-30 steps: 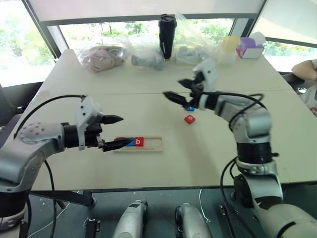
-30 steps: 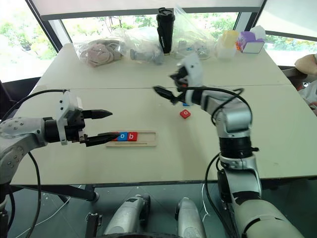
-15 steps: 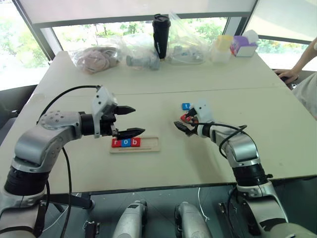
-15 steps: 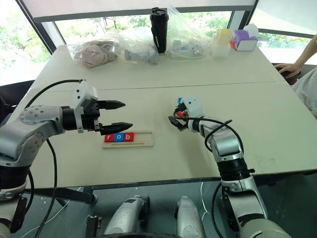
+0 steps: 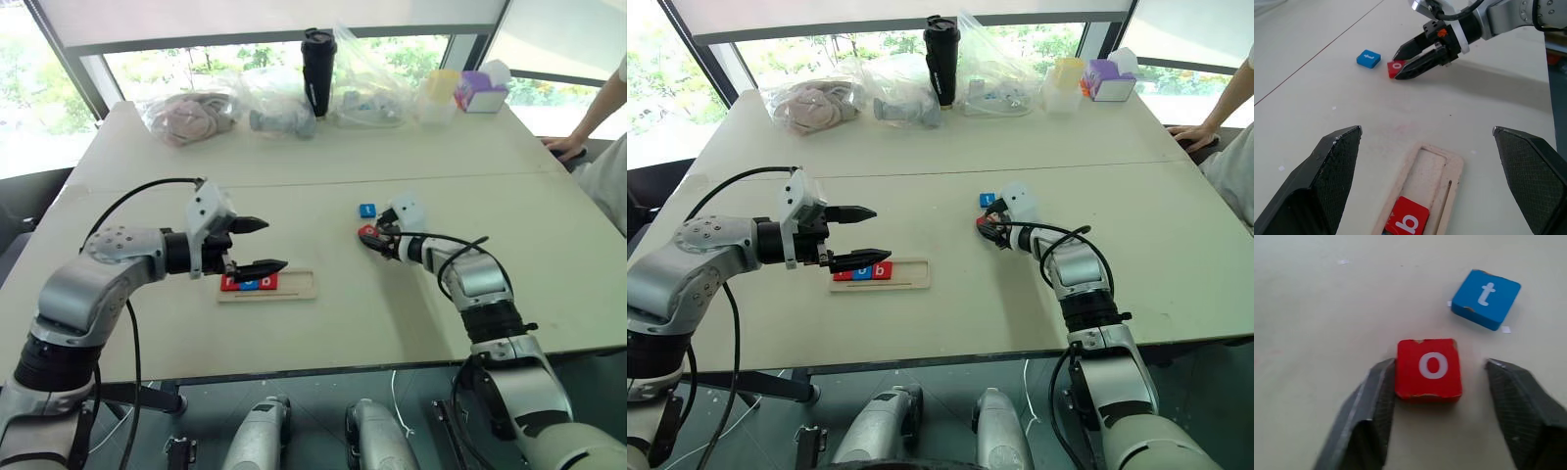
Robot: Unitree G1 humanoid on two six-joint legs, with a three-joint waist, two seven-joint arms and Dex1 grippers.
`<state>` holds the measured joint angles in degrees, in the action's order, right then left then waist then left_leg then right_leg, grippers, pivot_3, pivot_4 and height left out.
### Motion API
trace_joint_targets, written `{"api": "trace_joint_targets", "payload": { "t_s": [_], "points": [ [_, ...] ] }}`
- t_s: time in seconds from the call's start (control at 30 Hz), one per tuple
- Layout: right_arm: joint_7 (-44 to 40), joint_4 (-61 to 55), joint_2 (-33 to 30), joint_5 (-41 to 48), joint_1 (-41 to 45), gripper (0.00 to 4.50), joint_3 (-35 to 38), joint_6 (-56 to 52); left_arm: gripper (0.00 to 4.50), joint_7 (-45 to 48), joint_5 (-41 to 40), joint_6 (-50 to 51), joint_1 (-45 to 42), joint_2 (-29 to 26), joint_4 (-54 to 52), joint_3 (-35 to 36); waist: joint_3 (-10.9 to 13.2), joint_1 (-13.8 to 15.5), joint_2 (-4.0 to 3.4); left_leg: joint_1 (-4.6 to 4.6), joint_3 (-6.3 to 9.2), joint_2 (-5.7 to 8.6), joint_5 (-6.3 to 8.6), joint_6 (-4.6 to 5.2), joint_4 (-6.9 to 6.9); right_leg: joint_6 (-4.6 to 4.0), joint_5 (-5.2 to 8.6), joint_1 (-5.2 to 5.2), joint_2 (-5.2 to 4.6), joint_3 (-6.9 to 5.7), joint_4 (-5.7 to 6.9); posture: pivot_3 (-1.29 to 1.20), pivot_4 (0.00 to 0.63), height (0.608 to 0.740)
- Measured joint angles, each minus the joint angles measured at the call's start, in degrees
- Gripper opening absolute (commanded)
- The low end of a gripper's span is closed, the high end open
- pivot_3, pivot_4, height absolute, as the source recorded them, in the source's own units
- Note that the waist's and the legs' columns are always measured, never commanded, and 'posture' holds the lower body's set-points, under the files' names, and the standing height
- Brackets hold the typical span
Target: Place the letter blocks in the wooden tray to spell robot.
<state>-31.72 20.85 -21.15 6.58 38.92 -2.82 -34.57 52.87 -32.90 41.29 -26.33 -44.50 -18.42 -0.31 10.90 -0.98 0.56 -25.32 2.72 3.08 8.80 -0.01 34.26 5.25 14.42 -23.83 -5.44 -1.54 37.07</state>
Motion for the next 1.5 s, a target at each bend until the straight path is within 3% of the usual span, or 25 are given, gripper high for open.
{"api": "trace_joint_targets", "payload": {
  "t_s": [0.23, 0.4, 0.5, 0.67, 1.0, 1.23, 1.37, 1.5],
  "points": [
    [1.58, -4.78, 0.45, 0.63, -1.63, 1.18, 0.39, -3.34, 4.50, -0.02, 0.27, -0.46, 1.21, -0.04, -0.24, -0.03, 0.00, 0.11, 0.00, -0.01, 0.02, 0.00, 0.00, 0.00, 0.00, 0.00, 0.00, -0.01, -0.01, 0.00, 0.00, 0.00, 0.150, 0.740],
    [15.49, -28.78, 8.02, 4.91, -6.22, 1.18, 14.19, -23.35, 4.50, 0.01, -0.18, -0.25, 1.85, -0.25, -2.45, 0.00, 0.00, 0.56, 0.00, -0.12, 0.17, 0.01, 0.01, -0.02, -0.01, -0.01, 0.00, -0.11, -0.03, -0.02, 0.02, 0.00, 0.150, 0.740],
    [21.69, -44.07, 15.01, 5.72, -9.51, 1.18, 18.38, -38.26, 4.50, 0.01, -0.36, -0.05, 1.79, -0.19, -3.55, -0.07, -0.02, 0.39, -0.03, -0.10, 0.21, 0.01, 0.02, -0.03, -0.07, -0.14, 0.08, -0.14, -0.03, -0.04, 0.03, 0.00, 0.150, 0.740],
    [27.22, -59.54, 22.35, 5.38, -15.39, 1.18, 17.02, -54.06, 4.50, 1.39, -0.12, -0.15, 0.19, 0.05, -2.96, -2.33, -0.02, 0.22, -0.06, -0.11, 0.18, 0.01, 0.02, -0.03, -0.08, -0.22, 0.12, -0.18, -0.05, -0.04, 0.01, 0.00, 0.150, 0.740],
    [30.51, -63.44, 24.57, 3.23, -19.94, 1.18, 13.62, -57.43, 4.50, 6.75, 2.43, -0.56, -0.26, -2.51, -0.99, -5.76, -0.02, 0.16, -0.07, -0.13, 0.17, 0.00, 0.03, -0.04, -0.11, -0.27, 0.15, -0.21, -0.13, -0.05, -0.07, 0.00, 0.150, 0.740],
    [29.27, -63.34, 24.26, 3.58, -20.49, 4.44, 12.72, -57.51, 4.50, 6.82, 3.60, -0.66, -0.25, -2.06, -0.14, -5.98, -0.02, 0.19, -0.07, -0.15, 0.17, 0.00, 0.03, -0.04, -0.11, -0.26, 0.16, -0.20, -0.13, -0.05, -0.11, 0.00, 0.150, 0.740],
    [25.77, -63.34, 20.37, 5.48, -20.31, 4.44, 12.51, -57.48, 4.50, 6.88, 3.71, -0.73, 0.49, -2.19, -0.13, -5.94, -0.01, 0.16, -0.08, -0.16, 0.17, 0.00, 0.03, -0.04, -0.11, -0.26, 0.16, -0.20, -0.15, -0.05, -0.13, 0.00, 0.150, 0.740],
    [16.45, -62.01, 7.70, 9.44, -17.63, 4.44, 14.03, -52.39, 4.50, 7.35, 3.87, -0.83, 1.21, -3.00, 0.02, -5.62, 0.01, 0.25, -0.07, -0.17, 0.20, -0.02, 0.03, -0.05, -0.11, -0.28, 0.17, -0.08, -0.14, -0.13, -0.39, 0.00, 0.150, 0.740]
  ]
}}
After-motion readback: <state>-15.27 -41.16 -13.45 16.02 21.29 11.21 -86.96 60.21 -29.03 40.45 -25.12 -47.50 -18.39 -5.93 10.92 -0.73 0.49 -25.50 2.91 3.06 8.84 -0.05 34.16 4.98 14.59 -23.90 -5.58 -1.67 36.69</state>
